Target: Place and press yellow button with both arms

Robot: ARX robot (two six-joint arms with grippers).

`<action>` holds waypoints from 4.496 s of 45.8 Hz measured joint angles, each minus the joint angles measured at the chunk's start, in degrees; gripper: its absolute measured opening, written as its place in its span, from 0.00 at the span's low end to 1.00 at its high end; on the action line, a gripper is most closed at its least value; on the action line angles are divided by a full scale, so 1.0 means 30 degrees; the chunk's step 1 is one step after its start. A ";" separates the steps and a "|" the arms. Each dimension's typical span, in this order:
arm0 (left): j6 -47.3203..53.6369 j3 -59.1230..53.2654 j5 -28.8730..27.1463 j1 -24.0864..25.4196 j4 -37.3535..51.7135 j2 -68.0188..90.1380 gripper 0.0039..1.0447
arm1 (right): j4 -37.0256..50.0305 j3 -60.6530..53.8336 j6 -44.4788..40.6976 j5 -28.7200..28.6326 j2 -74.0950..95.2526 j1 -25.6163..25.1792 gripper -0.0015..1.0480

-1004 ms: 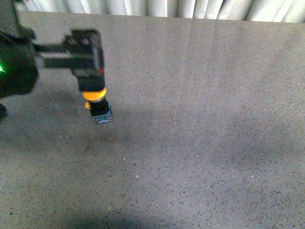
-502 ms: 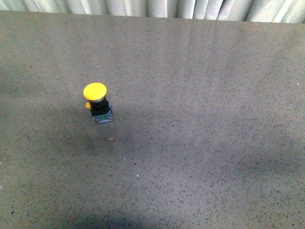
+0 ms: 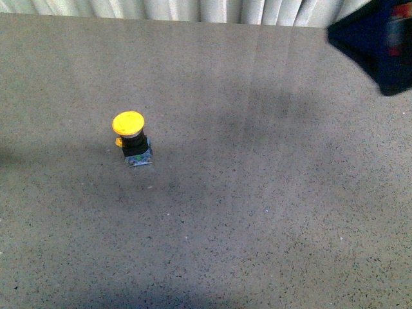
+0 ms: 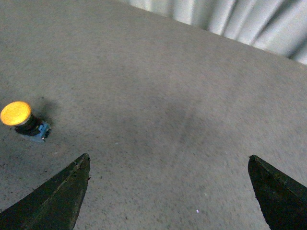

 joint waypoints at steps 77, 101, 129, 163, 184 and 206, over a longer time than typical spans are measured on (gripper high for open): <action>0.0029 -0.1530 -0.0007 0.0036 -1.0499 -1.2065 0.01 | -0.2353 1.2509 -0.0277 -0.5843 1.5489 0.5297 0.01; 0.0029 -0.1530 0.0000 0.0036 -1.0499 -1.2072 0.01 | -0.3738 1.2998 0.0131 -0.5319 1.6218 0.5231 0.01; 0.0029 -0.1530 0.0000 0.0036 -1.0499 -1.2072 0.01 | 0.1020 0.7460 0.3177 -0.4809 0.8655 0.2215 0.15; 0.0036 -0.1530 0.0000 0.0036 -1.0499 -1.2072 0.01 | 1.3784 -0.7679 0.1931 0.2397 -0.1996 -0.1960 0.01; 0.0036 -0.1530 -0.0007 0.0044 -1.0499 -1.2072 0.01 | 1.1854 -1.1067 0.1916 -0.0226 -0.7016 -0.4677 0.01; 0.0036 -0.1530 0.0000 0.0036 -1.0499 -1.2072 0.01 | 0.6594 -1.1315 0.1909 -0.0357 -1.3114 -0.4794 0.01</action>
